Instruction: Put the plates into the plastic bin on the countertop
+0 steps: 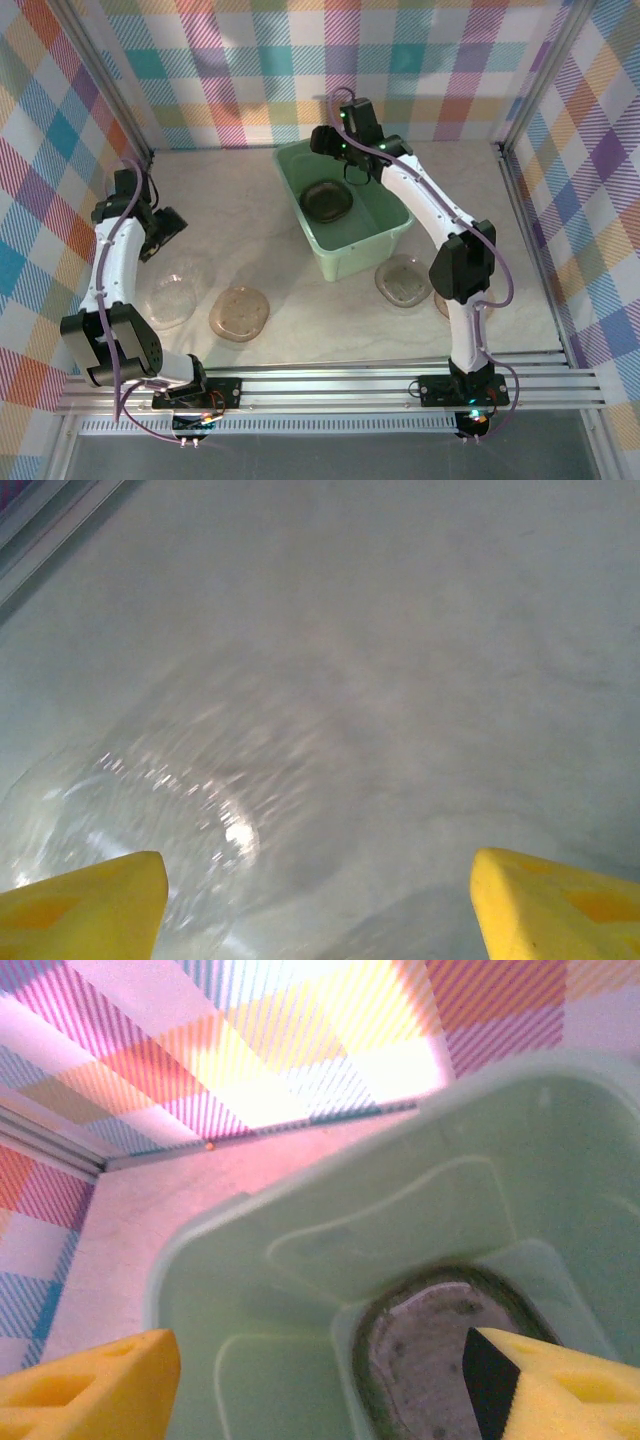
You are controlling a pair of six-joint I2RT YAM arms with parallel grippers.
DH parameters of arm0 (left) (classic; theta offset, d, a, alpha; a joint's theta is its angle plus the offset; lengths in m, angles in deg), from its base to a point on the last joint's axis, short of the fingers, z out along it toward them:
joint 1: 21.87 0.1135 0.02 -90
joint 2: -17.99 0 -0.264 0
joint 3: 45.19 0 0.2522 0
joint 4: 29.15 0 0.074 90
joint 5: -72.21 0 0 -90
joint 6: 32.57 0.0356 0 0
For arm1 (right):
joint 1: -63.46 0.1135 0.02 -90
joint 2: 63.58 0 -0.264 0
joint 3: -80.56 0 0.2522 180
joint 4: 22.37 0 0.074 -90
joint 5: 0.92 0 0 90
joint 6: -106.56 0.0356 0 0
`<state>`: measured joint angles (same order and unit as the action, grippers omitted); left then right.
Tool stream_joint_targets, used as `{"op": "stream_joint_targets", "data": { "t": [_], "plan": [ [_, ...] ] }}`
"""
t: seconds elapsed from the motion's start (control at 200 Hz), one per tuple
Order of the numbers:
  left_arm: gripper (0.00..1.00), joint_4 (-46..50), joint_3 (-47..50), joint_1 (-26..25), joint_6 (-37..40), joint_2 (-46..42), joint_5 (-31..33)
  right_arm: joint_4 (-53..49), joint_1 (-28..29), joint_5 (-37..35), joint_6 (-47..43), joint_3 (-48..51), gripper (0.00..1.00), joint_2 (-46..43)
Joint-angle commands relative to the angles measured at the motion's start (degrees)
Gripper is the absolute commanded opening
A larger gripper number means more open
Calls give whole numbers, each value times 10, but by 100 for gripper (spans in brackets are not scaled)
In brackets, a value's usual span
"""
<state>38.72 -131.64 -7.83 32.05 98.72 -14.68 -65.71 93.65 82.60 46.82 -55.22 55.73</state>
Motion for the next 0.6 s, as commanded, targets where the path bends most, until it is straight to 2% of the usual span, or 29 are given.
{"op": "stream_joint_targets", "data": {
  "t": [0.0, 0.12, 0.38, 0.595],
  "plan": [
    [79, 68, 16, 7, -22, 13, -1, 28, -9, 45, -29, -10, 75, 8],
    [79, 81, 24, 7, -3, 43, 4, 34, -12, 59, -38, 2, 75, 1],
    [74, 65, 42, 2, 31, 112, -49, 41, -24, 75, -32, 42, 75, -23],
    [71, 69, 45, -14, 55, 159, -41, 47, -27, 68, -31, 75, 75, -43]
  ]
}}
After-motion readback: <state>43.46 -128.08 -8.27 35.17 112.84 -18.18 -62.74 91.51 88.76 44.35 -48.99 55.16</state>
